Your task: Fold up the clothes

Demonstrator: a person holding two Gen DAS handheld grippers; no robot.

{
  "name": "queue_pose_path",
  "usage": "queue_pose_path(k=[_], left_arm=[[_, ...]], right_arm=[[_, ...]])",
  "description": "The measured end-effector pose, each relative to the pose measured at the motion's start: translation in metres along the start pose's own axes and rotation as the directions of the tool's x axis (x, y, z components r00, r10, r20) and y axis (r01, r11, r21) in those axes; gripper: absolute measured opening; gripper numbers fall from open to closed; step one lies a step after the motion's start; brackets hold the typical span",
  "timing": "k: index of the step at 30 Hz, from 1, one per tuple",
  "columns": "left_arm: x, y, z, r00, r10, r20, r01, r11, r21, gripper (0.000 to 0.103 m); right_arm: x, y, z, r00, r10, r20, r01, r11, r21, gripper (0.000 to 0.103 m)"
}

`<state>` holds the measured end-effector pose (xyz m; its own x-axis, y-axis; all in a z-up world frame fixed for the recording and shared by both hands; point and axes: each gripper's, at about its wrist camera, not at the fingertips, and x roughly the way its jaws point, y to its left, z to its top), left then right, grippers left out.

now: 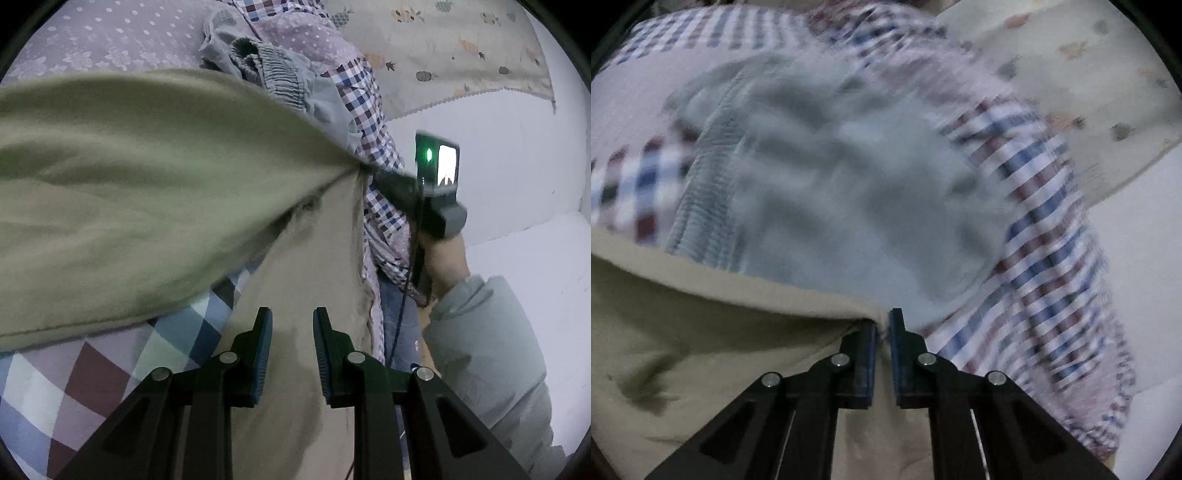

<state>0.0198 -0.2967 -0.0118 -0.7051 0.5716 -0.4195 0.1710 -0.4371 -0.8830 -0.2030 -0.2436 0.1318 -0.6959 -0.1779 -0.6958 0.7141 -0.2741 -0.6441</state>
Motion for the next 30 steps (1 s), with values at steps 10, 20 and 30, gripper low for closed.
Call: queue_pose_path(k=[10,20,30], left_arm=[[0.002,0.0,-0.005,1.0,0.007,0.029,-0.007,1.0,0.003,0.023],[0.012,-0.012,-0.017,1.0,0.015,0.016,-0.016,0.998,0.056,0.03],[0.012,-0.031,-0.018,0.999,0.032,0.014,-0.034,0.986,0.162,0.039]], right_arm=[[0.078,0.023,0.074,0.988,-0.077,-0.131,0.076,0.997,-0.01,0.005],[0.022,0.0,0.053,0.994,-0.032,-0.102,0.051,0.98,0.191,0.07],[-0.172,-0.065,-0.112,0.996,0.041,0.078,-0.077,0.837,0.542,0.077]])
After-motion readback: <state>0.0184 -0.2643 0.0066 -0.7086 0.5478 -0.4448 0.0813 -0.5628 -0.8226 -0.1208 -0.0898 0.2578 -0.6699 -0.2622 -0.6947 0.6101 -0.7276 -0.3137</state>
